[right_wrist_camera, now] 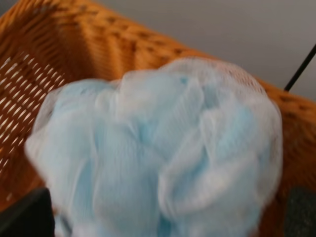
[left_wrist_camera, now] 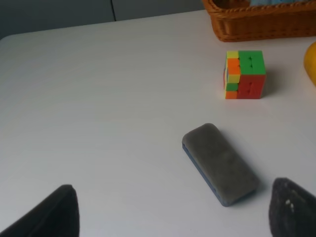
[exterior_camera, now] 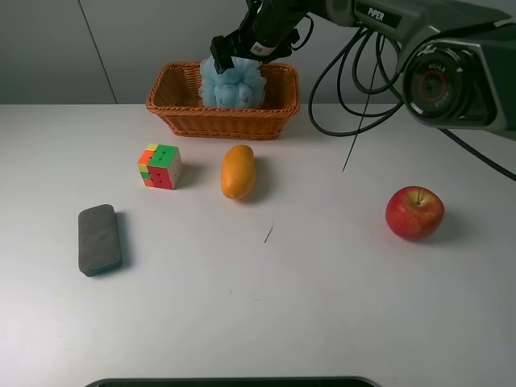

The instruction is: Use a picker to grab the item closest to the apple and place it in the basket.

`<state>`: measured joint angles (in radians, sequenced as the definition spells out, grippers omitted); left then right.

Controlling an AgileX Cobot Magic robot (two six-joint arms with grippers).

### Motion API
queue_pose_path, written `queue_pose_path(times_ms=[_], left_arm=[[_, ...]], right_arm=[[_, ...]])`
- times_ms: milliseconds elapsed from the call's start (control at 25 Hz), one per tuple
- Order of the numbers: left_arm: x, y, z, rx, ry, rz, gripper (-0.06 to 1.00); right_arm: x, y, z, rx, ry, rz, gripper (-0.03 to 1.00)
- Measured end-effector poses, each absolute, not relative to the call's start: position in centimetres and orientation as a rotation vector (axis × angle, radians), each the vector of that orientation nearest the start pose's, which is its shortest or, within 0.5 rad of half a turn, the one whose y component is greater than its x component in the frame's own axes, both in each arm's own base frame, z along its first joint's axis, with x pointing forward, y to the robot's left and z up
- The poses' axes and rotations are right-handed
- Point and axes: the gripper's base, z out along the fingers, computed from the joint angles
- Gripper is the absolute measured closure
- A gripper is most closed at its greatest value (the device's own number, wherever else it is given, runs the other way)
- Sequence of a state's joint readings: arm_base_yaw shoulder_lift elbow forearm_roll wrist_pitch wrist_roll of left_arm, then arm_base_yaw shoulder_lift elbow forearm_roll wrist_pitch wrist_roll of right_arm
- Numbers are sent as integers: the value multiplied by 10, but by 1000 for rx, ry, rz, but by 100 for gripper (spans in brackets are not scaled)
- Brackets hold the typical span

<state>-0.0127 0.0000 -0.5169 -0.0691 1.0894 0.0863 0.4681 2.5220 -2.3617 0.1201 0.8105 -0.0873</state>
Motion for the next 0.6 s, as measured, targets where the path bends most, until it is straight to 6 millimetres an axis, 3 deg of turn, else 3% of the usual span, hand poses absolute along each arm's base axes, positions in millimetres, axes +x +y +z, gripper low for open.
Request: queue_pose_path(times_ms=[240, 360, 600], left_arm=[[-8, -5, 280, 107, 2052, -37, 21], [-8, -5, 280, 107, 2052, -37, 21], [-8, -5, 280, 107, 2052, -37, 21]], right_arm=[[461, 244, 264, -695, 2532, 292, 27], [446, 235, 298, -705, 2519, 270, 27], [410, 215, 335, -691, 2539, 266, 27]])
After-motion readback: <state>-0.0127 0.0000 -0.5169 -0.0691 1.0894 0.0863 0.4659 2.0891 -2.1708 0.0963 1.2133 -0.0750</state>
